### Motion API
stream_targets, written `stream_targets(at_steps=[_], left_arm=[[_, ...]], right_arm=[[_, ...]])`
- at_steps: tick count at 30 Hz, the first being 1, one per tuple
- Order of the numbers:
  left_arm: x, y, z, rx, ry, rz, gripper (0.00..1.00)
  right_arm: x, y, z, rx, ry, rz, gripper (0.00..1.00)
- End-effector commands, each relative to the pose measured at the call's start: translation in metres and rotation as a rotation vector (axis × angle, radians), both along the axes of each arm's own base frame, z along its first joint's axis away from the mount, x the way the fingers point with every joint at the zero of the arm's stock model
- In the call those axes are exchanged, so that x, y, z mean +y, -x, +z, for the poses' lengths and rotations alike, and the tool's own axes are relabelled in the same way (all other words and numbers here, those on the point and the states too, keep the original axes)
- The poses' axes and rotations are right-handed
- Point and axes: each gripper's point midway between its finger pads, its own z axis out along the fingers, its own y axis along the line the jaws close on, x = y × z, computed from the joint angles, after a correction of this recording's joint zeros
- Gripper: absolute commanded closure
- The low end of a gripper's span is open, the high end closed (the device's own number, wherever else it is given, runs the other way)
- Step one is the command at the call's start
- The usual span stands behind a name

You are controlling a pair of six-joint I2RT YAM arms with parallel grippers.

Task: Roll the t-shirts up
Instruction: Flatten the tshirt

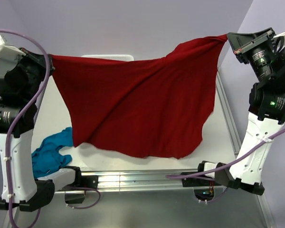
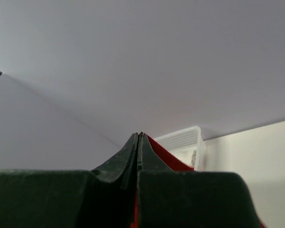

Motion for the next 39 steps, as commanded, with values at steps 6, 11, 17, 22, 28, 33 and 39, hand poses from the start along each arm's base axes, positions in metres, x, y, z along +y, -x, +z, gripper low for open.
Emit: stream_targets(at_steps=[6, 11, 17, 22, 28, 33, 39], left_arm=[[0.01, 0.114, 0.094, -0.398, -0.016, -0.004, 1.0], [0.024, 0.168, 0.102, -0.515, -0.005, 0.051, 1.0], [0.035, 0.174, 0.116, -0.517, -0.041, 0.106, 1.0], [0.035, 0.17, 0.131, -0.532, -0.043, 0.101, 1.0], [0.017, 0.13, 0.122, -0.47, -0.046, 0.027, 1.0], [0.005, 0.099, 0.111, -0.406, -0.052, -0.015, 1.0], [-0.003, 0.091, 0.114, -0.4, -0.046, -0.054, 1.0]], right_arm=[[0.049, 0.143, 0.09, -0.433, 0.15, 0.037, 1.0], [0.052, 0.209, 0.089, -0.565, 0.199, -0.087, 1.0], [0.039, 0.23, 0.085, -0.595, 0.194, -0.211, 1.0], [0.035, 0.2, 0.074, -0.512, 0.174, -0.175, 1.0], [0.033, 0.152, 0.067, -0.412, 0.149, -0.092, 1.0], [0.032, 0.112, 0.055, -0.33, 0.129, -0.013, 1.0], [0.042, 0.089, 0.048, -0.273, 0.137, 0.098, 1.0]])
